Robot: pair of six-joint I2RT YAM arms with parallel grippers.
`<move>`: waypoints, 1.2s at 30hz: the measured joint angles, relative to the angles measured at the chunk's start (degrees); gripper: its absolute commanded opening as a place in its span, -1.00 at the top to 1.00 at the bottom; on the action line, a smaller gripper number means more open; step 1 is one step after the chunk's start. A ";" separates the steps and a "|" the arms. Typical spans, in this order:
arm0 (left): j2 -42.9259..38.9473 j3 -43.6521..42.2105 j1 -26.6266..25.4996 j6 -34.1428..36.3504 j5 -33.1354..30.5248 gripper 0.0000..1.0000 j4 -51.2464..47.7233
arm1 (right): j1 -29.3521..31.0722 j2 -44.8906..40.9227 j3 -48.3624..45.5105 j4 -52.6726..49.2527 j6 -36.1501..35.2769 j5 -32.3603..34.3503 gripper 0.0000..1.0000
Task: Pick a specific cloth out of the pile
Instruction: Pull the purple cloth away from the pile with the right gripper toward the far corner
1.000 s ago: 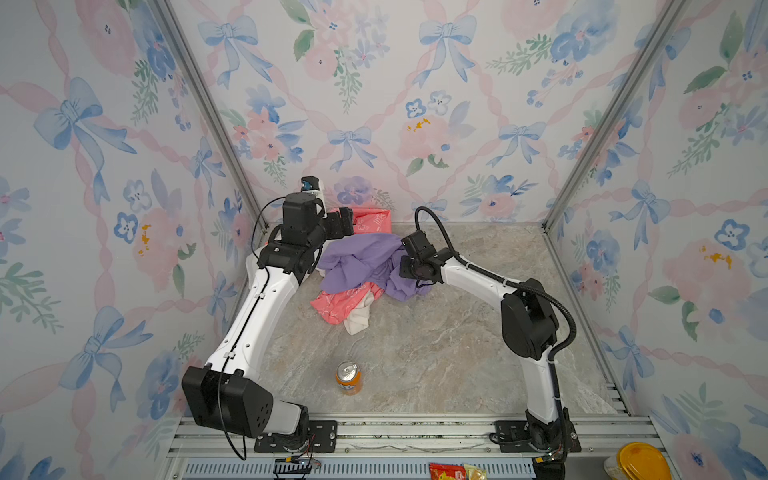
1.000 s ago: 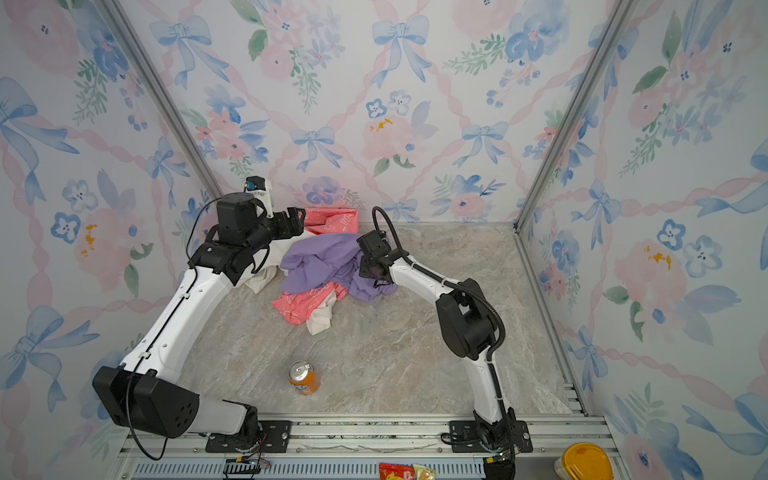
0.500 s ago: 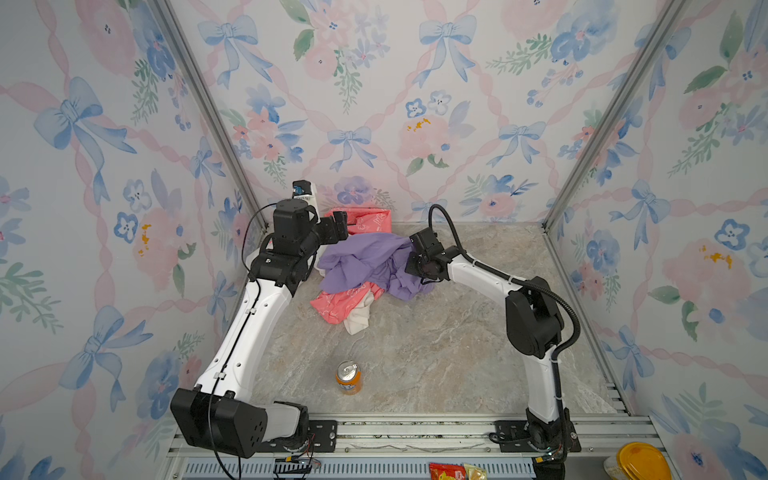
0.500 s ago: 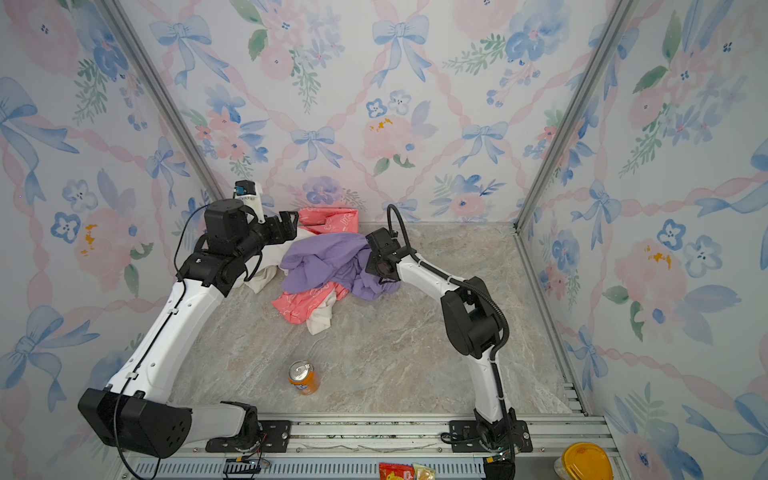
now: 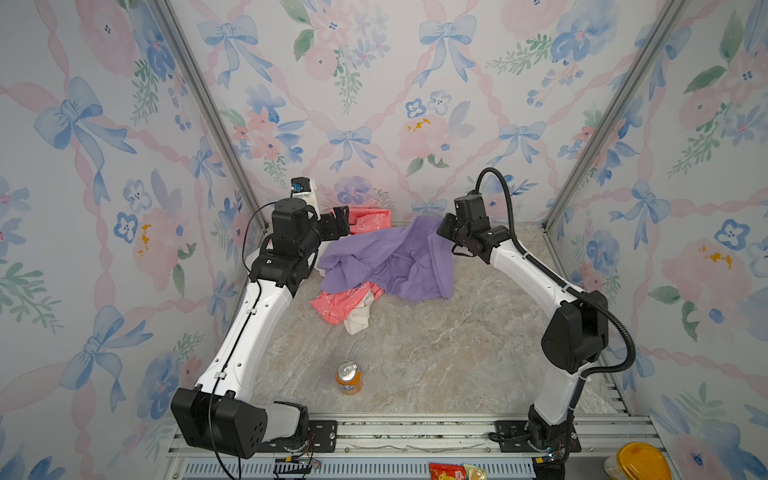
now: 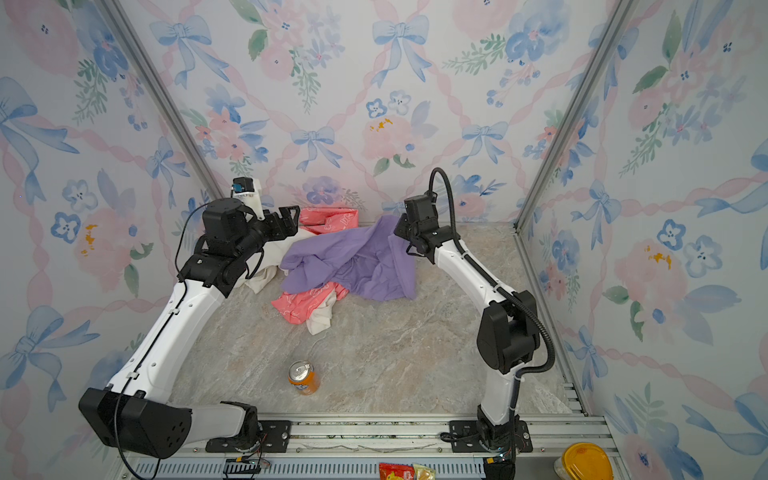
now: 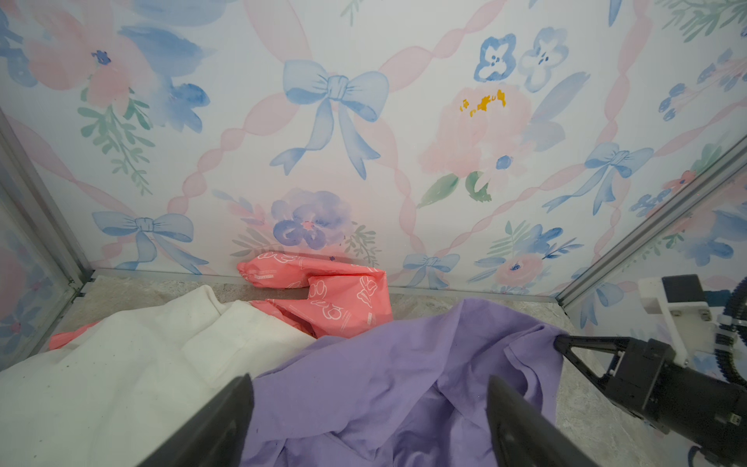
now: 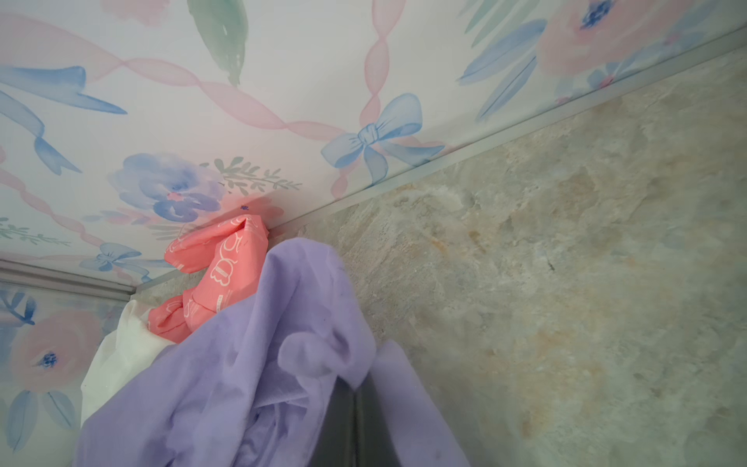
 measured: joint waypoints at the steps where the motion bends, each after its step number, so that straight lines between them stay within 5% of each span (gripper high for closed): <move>1: 0.00 0.00 0.00 -0.13 0.24 -0.81 0.33 | -0.61 -0.31 0.39 0.11 -0.76 0.22 1.00; 36: 1.55 -1.60 -0.02 -3.15 2.75 -0.96 10.73 | -13.86 0.85 32.13 7.80 -24.98 1.68 1.00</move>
